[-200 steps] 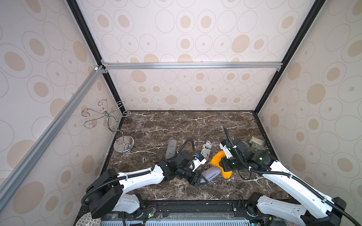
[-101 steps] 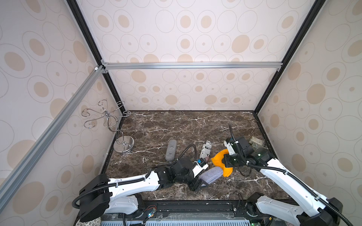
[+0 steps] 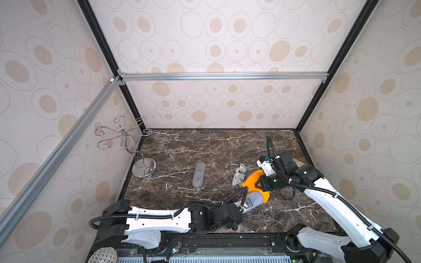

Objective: Wipe the eyeglass case
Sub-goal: Wipe the dirt from the eyeglass case.

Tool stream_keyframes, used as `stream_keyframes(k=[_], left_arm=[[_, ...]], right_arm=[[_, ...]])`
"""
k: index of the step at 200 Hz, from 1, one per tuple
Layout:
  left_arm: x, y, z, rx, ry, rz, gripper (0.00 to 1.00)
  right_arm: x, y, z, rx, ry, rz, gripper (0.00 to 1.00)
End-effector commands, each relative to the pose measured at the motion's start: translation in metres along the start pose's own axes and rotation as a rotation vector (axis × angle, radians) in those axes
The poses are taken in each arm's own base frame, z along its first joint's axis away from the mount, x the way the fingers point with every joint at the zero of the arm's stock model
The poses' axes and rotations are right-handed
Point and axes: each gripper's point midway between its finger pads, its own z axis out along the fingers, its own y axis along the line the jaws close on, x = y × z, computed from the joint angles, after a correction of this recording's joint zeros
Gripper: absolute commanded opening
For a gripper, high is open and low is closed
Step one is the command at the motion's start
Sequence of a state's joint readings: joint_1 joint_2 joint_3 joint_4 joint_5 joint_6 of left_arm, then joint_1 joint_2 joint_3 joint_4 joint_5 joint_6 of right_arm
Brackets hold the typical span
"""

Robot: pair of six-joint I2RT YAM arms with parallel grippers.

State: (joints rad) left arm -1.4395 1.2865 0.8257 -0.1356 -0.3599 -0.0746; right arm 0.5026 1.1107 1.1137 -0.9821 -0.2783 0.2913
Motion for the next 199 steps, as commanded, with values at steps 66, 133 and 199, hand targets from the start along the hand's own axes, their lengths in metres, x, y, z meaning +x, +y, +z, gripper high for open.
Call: stream_keyframes(k=[66,133,199], left_arm=[[-0.022,0.006,-0.001,-0.051,-0.047,0.058,0.50],[-0.005,0.008,-0.002,-0.060,-0.047,0.089,0.55],[-0.004,0.005,-0.003,-0.041,-0.046,0.112,0.54]], right_arm=[[0.006,0.066,0.006,-0.221,0.109,-0.192,0.00],[0.013,0.064,0.021,-0.148,0.146,-0.228,0.00],[0.029,0.042,0.005,-0.054,0.143,-0.227,0.00]])
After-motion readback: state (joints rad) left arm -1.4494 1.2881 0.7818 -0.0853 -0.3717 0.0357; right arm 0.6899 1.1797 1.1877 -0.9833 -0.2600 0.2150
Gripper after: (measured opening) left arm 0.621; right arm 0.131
